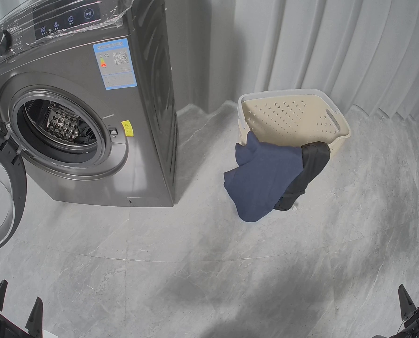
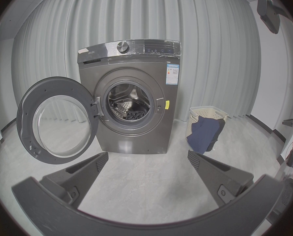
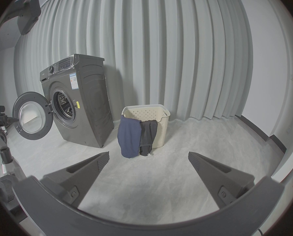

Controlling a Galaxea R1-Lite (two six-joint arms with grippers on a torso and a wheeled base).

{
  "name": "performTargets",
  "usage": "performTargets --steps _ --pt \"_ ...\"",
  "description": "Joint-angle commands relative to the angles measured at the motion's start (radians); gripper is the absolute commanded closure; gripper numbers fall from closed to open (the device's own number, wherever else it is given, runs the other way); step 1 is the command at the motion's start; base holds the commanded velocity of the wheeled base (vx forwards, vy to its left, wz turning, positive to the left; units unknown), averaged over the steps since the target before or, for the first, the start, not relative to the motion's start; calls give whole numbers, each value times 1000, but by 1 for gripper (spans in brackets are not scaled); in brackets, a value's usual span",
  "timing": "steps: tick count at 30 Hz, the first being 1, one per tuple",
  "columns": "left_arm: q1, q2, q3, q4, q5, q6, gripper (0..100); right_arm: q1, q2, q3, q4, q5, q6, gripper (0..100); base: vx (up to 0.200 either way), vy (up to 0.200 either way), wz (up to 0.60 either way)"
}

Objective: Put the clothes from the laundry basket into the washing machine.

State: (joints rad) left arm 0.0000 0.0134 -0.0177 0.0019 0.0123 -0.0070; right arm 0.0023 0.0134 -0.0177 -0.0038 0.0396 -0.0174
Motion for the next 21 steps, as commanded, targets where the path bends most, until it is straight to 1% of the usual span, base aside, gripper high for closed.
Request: performTargets --steps 1,3,10,21 --pt "0 -7 16 0 0 -7 0 -1 -1 18 -1 0 4 0 0 0 0" --pt "0 -7 16 0 3 -11 0 -1 -1 18 -1 0 4 0 0 0 0" --pt "0 -7 16 -2 15 -14 0 -1 0 18 -1 0 4 0 0 0 0" --pt "0 -7 16 -2 17 -16 0 -4 0 18 -2 0 4 0 0 -200 0"
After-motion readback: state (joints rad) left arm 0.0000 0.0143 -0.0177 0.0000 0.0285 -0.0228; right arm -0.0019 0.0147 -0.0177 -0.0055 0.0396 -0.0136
